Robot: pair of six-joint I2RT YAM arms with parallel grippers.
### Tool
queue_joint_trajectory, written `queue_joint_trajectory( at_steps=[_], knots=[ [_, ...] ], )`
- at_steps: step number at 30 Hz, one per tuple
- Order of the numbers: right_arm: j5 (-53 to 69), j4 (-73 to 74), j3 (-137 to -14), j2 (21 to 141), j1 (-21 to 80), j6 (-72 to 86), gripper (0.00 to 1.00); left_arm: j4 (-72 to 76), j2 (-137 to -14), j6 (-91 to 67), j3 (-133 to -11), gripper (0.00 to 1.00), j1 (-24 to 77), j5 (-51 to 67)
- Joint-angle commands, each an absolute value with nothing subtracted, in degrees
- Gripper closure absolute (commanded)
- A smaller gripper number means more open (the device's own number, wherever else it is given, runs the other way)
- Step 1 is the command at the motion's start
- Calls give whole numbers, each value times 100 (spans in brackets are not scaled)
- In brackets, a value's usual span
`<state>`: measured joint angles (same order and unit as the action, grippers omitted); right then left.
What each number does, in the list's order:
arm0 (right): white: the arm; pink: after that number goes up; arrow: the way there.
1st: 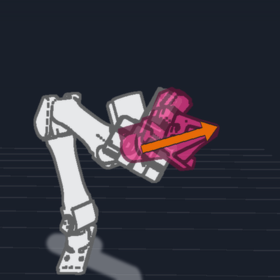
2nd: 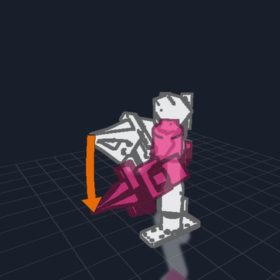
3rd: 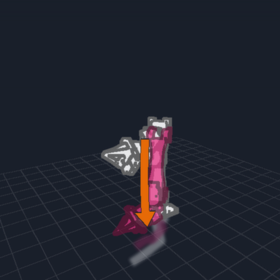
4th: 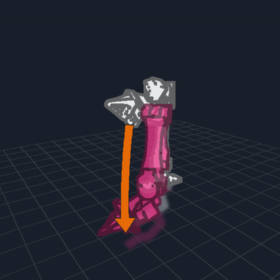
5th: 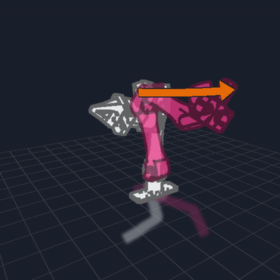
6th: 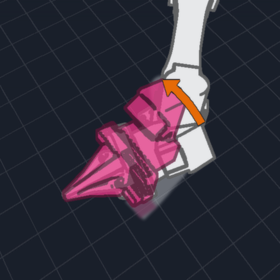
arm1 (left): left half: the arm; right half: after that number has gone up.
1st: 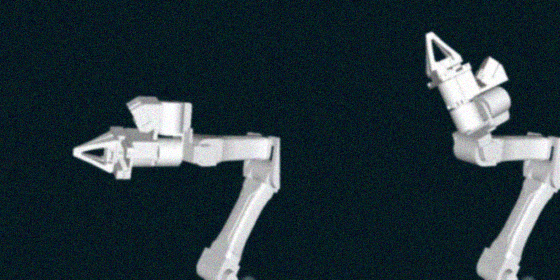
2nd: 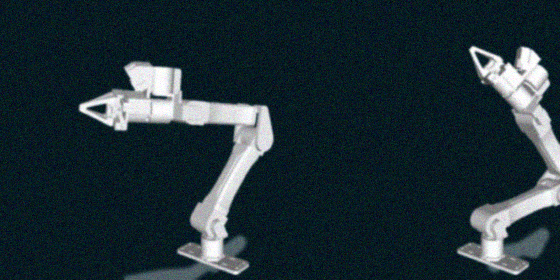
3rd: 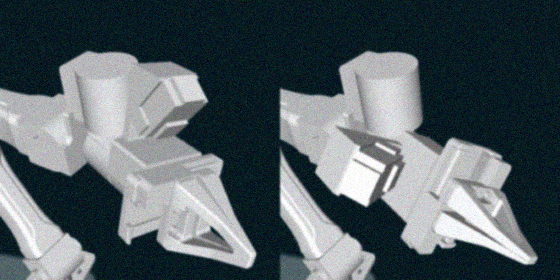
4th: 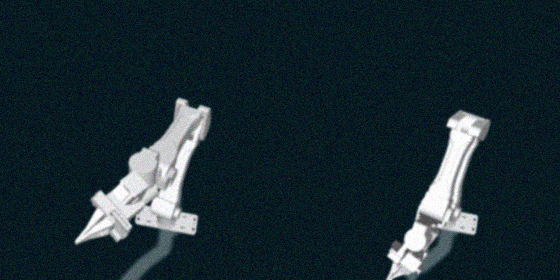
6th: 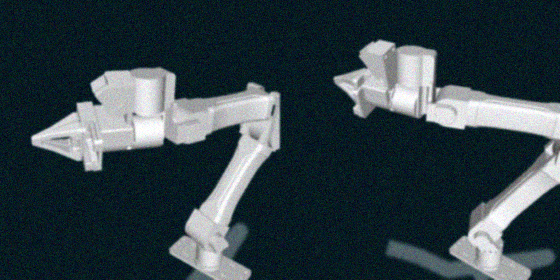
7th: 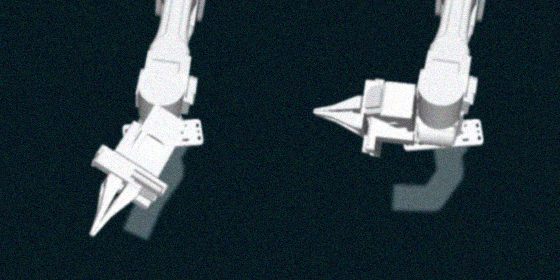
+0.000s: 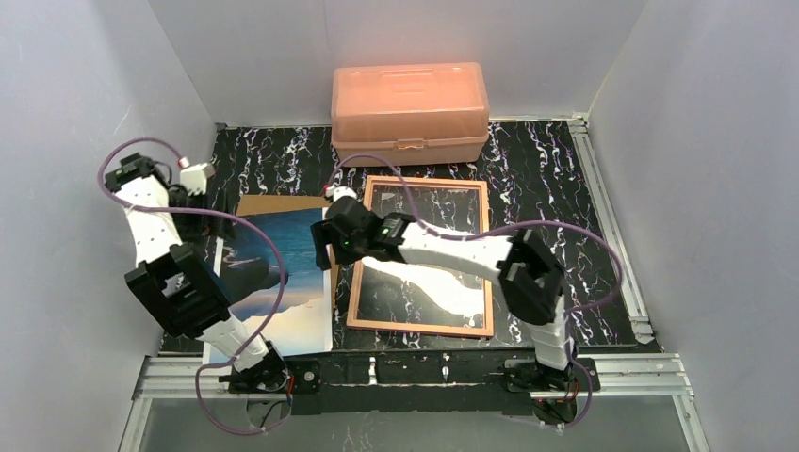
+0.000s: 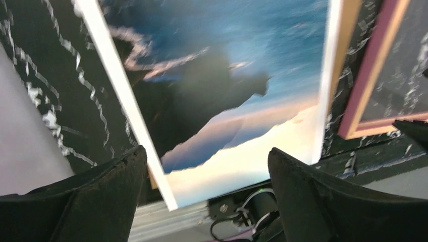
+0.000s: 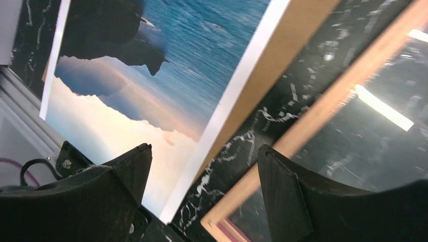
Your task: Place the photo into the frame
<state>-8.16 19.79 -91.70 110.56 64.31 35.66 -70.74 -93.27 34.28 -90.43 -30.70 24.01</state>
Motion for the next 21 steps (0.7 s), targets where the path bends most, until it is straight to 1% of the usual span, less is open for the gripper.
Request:
queue_joint_trajectory(
  at_steps=[1,2,4,6,11,17,21],
  knots=[
    [-630,1909,-9933,11811,6549,3766,17,-7074,-9581,3806,-8574,24,-3754,1996],
    [-554,1903,-10022,11975,6561,3789,17,-6911,-9647,3829,-8461,33,-3843,1862],
    [-397,1789,-10075,12190,6565,3848,17,-6494,-9735,3874,-8140,46,-3993,1423],
    [-304,1739,-10102,12350,6563,3908,17,-6104,-9782,3885,-7867,53,-4086,1133],
    [-151,1635,-9970,12493,6565,4065,16,-5390,-9802,3906,-7262,63,-4126,782],
    [-44,1381,-9667,12535,6556,4228,16,-4512,-10050,3981,-6667,81,-4130,268],
    [181,1232,-9468,12541,6527,4365,17,-4213,-10183,3924,-6467,86,-4131,229]
  ],
)
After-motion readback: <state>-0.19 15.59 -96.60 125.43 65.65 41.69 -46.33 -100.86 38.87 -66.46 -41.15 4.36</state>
